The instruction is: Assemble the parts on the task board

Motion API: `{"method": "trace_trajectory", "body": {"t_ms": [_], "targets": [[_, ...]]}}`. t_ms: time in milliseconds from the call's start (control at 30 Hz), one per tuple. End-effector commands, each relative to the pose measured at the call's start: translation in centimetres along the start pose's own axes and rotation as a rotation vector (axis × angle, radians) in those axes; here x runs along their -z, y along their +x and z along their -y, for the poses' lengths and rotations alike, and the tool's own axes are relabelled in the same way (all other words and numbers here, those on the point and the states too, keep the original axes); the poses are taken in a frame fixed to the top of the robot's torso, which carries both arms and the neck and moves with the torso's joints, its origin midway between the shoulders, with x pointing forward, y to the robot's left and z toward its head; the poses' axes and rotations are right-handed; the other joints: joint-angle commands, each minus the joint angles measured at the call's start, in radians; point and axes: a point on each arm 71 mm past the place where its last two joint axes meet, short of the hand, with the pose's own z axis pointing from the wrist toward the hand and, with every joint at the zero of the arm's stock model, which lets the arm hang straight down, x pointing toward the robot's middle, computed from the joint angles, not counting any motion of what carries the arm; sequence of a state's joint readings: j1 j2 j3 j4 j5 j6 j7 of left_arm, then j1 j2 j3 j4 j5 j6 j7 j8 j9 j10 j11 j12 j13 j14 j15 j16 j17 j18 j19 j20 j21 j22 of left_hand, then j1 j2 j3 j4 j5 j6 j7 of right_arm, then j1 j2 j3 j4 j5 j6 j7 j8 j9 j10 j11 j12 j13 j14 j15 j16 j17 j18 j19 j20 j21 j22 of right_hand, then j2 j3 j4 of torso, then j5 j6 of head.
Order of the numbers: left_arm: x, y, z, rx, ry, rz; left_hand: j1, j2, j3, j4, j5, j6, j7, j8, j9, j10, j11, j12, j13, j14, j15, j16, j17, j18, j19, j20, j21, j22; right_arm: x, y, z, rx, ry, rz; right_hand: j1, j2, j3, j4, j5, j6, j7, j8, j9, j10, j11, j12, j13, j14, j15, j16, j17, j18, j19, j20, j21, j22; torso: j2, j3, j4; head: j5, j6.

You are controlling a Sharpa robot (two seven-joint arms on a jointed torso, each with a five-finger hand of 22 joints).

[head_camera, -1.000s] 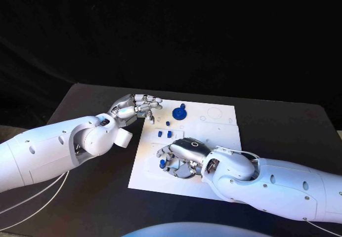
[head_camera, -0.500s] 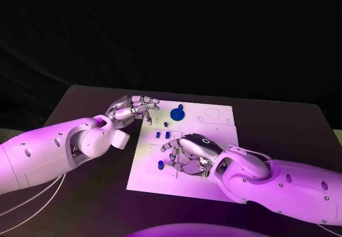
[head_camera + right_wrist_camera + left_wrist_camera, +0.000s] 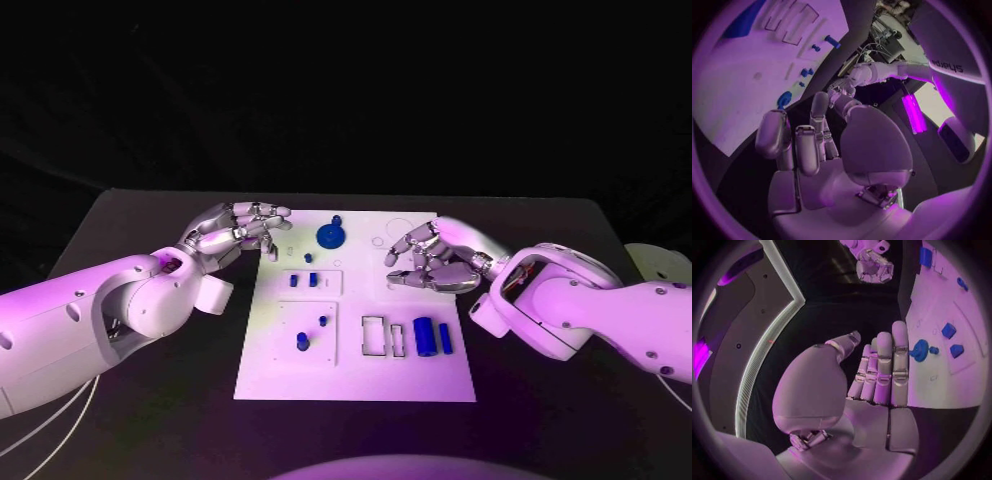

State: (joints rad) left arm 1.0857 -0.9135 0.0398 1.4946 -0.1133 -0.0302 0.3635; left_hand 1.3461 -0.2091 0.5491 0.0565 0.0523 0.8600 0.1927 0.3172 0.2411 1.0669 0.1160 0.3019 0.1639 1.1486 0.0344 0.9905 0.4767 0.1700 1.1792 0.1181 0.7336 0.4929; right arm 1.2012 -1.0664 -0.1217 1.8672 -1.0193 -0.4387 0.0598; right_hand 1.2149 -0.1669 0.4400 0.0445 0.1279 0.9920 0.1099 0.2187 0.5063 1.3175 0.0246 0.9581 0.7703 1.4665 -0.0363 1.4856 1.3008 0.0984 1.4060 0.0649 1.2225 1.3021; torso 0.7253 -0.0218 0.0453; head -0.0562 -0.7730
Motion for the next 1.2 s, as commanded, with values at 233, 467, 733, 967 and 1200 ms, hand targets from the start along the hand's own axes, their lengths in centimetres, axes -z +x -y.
{"method": "trace_trajectory", "body": {"t_ms": [233, 467, 733, 967, 1200], "targets": [[0.1, 0.2, -0.3, 0.002, 0.003, -0.008, -0.005, 0.002, -0.005, 0.0, 0.002, -0.002, 0.004, -0.001, -0.001, -0.006, 0.003, 0.004, 0.001, -0.005, 0.001, 0.006, 0.001, 0.013, -0.005, 0.002, 0.005, 0.001, 4.0, -0.8, 3.2, 0.027, 0.288, -0.109, -0.063, 0.003, -0.086, 0.091, 0.015, -0.038, 0.007, 0.032, 0.081, 0.135, 0.01, 0.453, 0.571, 0.083, 0.0, 0.053, 0.153, -0.035, 0.04, 0.005, 0.079, 0.071, -0.004, 0.0046, -0.0072, -0.046, -0.014], [0.2, 0.2, -0.5, 0.003, 0.003, -0.004, -0.005, 0.002, -0.005, 0.0, 0.002, -0.002, 0.004, -0.001, -0.001, -0.006, 0.003, 0.004, 0.001, -0.005, 0.001, 0.006, 0.001, 0.013, -0.005, 0.002, 0.005, 0.001, 5.8, -0.5, 4.3, 0.148, 0.351, -0.082, -0.084, 0.001, -0.133, 0.148, 0.094, -0.057, 0.006, 0.046, 0.118, 0.145, 0.012, 0.483, 0.617, 0.086, 0.003, 0.06, 0.174, -0.038, 0.047, 0.007, 0.093, 0.086, -0.004, 0.0057, -0.0054, -0.062, -0.022], [0.3, 0.2, -0.6, 0.004, 0.002, -0.003, -0.005, 0.003, -0.005, 0.001, 0.002, -0.002, 0.004, -0.001, -0.002, -0.006, 0.003, 0.005, 0.001, -0.005, 0.001, 0.007, 0.002, 0.013, -0.005, 0.002, 0.005, 0.001, 6.3, 0.5, 4.5, 0.24, 0.354, -0.087, -0.084, -0.004, -0.15, 0.163, 0.094, -0.056, 0.005, 0.053, 0.13, 0.149, 0.01, 0.489, 0.628, 0.086, 0.003, 0.062, 0.178, -0.039, 0.05, 0.007, 0.101, 0.093, -0.004, 0.0016, -0.0021, -0.07, -0.026], [0.4, 0.2, -0.6, 0.005, 0.001, -0.005, -0.005, 0.003, -0.005, 0.001, 0.002, -0.002, 0.004, -0.001, -0.002, -0.006, 0.003, 0.005, 0.001, -0.005, 0.001, 0.007, 0.002, 0.013, -0.005, 0.002, 0.005, 0.001, 6.2, 1.7, 4.6, 0.278, 0.352, -0.116, -0.09, -0.006, -0.17, 0.188, 0.09, -0.055, 0.002, 0.06, 0.141, 0.149, 0.008, 0.489, 0.631, 0.087, 0.001, 0.063, 0.181, -0.04, 0.052, 0.006, 0.105, 0.098, -0.004, 0.0001, -0.0025, -0.07, -0.025], [0.5, 0.2, -0.5, 0.004, 0.0, -0.004, -0.005, 0.003, -0.005, 0.001, 0.002, -0.002, 0.004, -0.001, -0.002, -0.006, 0.003, 0.005, 0.001, -0.005, 0.001, 0.007, 0.002, 0.013, -0.005, 0.002, 0.005, 0.001, 6.0, 3.2, 4.7, 0.282, 0.345, -0.15, -0.093, -0.004, -0.187, 0.212, 0.088, -0.056, 0.0, 0.064, 0.15, 0.149, 0.007, 0.489, 0.634, 0.087, 0.0, 0.063, 0.182, -0.041, 0.052, 0.005, 0.105, 0.1, -0.003, 0.0017, -0.0026, -0.066, -0.028]]}}
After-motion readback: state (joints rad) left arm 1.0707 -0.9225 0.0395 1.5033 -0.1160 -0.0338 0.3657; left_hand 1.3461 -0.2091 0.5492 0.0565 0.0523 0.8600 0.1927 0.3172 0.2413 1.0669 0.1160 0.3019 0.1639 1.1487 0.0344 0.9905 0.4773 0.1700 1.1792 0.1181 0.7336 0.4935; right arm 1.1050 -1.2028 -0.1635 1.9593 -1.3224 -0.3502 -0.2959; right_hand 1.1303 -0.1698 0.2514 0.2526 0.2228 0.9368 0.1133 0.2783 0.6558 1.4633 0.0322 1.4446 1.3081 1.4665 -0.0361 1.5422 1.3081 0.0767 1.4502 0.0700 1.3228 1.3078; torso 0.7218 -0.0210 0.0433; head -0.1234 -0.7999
